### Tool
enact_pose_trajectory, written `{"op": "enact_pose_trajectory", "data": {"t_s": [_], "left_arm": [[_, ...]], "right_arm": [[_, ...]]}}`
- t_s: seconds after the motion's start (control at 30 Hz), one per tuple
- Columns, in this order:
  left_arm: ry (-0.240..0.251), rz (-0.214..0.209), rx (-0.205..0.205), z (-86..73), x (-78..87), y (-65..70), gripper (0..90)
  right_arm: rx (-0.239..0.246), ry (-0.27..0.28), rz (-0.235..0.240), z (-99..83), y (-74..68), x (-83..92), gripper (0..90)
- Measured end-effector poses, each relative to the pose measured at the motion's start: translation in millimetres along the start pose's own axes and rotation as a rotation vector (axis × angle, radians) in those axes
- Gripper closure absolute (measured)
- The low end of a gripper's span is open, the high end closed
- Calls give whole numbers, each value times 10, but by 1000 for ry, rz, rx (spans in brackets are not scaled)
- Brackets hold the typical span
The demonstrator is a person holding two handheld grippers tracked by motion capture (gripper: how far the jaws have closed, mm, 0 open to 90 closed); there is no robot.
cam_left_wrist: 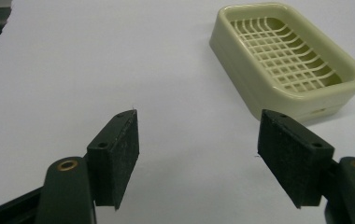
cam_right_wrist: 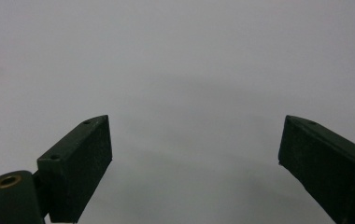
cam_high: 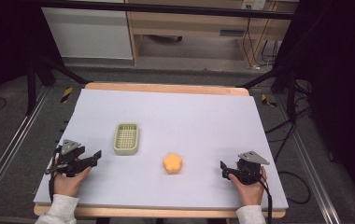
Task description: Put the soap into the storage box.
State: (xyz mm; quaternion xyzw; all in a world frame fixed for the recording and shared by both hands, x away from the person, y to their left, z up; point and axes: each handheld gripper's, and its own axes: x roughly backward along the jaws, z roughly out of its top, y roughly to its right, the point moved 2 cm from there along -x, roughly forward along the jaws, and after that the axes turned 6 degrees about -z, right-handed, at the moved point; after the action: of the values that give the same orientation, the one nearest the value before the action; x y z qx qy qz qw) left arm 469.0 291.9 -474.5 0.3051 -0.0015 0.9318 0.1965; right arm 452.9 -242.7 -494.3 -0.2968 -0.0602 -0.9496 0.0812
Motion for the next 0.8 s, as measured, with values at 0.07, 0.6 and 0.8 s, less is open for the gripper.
{"op": "enact_pose_trajectory", "data": {"t_s": [0.07, 0.6, 0.8], "left_arm": [[-10, 0, -10, -5, -4, 19, 293], [-19, -75, -58, 35, 4, 226, 290], [-31, -83, -86, 30, -19, 328, 276]], "right_arm": [[4, 1, 3, 0, -8, 2, 95], [-2, 21, 7, -18, -27, -17, 93], [5, 20, -3, -25, -34, -22, 100]]}}
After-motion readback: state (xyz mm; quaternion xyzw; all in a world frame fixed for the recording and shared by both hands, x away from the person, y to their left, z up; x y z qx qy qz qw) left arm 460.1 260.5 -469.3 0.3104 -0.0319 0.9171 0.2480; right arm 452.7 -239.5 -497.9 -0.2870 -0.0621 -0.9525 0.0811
